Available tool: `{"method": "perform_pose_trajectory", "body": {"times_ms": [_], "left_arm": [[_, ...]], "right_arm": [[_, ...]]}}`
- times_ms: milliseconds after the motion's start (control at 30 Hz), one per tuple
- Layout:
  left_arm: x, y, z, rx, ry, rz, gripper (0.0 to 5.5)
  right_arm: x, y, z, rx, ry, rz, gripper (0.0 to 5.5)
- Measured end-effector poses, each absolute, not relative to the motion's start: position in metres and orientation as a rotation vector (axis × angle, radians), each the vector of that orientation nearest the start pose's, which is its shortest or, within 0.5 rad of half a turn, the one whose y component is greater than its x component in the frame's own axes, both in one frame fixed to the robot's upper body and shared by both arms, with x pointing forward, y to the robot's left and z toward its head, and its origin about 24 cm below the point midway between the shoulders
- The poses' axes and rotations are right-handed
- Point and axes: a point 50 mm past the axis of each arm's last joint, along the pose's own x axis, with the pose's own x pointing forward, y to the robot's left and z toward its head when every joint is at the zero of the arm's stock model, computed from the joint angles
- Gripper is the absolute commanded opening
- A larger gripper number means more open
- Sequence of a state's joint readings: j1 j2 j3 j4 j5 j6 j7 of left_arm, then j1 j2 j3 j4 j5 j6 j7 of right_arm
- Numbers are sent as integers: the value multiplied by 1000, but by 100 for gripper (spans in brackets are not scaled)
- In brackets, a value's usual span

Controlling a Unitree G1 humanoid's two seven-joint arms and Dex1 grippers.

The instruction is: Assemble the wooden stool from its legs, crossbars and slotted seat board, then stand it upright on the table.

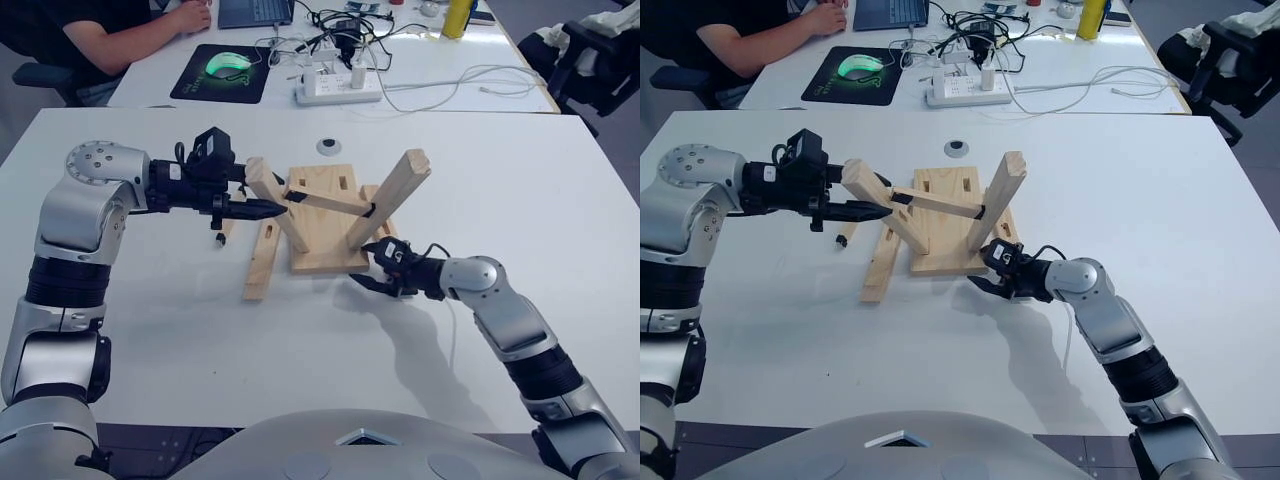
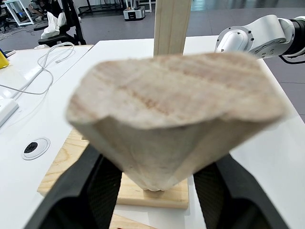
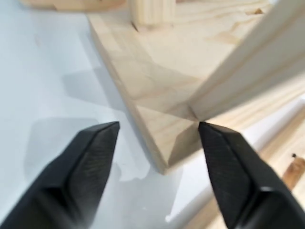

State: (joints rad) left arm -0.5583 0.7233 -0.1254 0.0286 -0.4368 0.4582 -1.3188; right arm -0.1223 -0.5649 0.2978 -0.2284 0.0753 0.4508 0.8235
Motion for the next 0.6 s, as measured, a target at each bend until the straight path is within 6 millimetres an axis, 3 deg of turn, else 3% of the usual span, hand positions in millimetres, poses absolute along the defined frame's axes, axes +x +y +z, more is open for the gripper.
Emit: {"method": "perform_pose_trajectory", "body": {"times_ms": [167, 300, 467, 600], "left_arm": [[287, 184, 167, 277, 202, -1364, 208], [285, 184, 165, 262, 193, -1340, 208], [289, 177, 170, 253, 206, -1341, 208], [299, 168, 181, 270, 225, -1367, 208]], "right_arm": [[236, -161, 88, -394, 325, 1036, 174], [222, -163, 109, -344, 296, 1079, 120], [193, -139, 104, -252, 324, 1156, 45], [199, -101, 126, -82, 131, 1056, 0]]}}
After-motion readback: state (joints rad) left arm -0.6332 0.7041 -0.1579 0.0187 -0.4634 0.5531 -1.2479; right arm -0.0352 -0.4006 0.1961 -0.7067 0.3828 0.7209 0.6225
